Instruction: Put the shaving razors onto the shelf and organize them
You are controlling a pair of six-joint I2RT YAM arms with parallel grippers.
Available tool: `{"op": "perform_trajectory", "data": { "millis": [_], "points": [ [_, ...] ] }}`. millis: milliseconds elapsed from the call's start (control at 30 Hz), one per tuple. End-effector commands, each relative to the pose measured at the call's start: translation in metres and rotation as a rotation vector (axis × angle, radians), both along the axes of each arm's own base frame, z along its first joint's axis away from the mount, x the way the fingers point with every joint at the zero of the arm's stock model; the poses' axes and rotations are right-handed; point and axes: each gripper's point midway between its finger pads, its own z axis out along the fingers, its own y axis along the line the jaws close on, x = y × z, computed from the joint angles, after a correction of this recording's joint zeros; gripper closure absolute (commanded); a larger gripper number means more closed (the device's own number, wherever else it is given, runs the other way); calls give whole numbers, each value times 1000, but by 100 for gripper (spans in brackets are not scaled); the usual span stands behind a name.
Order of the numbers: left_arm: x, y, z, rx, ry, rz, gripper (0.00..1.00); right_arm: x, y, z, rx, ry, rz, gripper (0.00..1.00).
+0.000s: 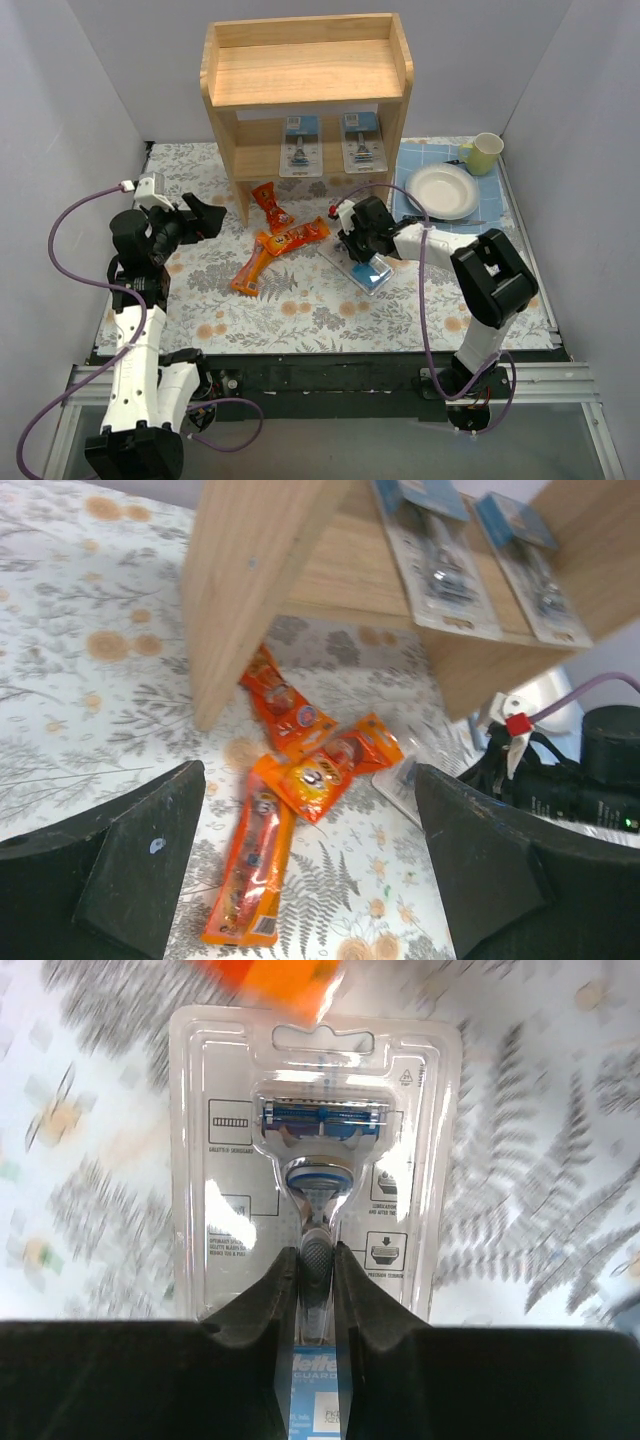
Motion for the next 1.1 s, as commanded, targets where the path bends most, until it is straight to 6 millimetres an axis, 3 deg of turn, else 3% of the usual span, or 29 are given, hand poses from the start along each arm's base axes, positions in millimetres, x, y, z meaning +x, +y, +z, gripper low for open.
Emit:
{"op": "perform_trajectory", "data": {
  "millis": [0,133,233,400,467,500,600,733,1067],
  "points": [
    [-27,-43,-1,-62,-20,-275,16,-46,-11,16,-7,20,198,92],
    [-43,-74,-31,-173,114,-520,21,-74,-13,39,-36,-76,455,96],
    [-50,-85,-32,-162,122,-633,24,-92,-10,71,-14,-235,682,97],
    [-60,-102,-26,-95,101,-794,21,-129,8,134,-38,-593,1065,97],
    [-64,-114,-17,-42,85,-880,21,-147,9,145,-76,-676,1186,98],
    [-70,-119,-28,-15,126,-932,22,-159,15,150,-86,-719,1257,99],
    [-78,-130,-32,68,139,-1015,23,-178,23,163,-147,-852,1425,99],
    [-86,-135,-34,135,150,-1085,24,-183,35,175,-215,-961,1556,99],
    [-121,-154,-54,193,255,-1221,28,-166,61,197,-272,-1088,1600,99]
  ]
}}
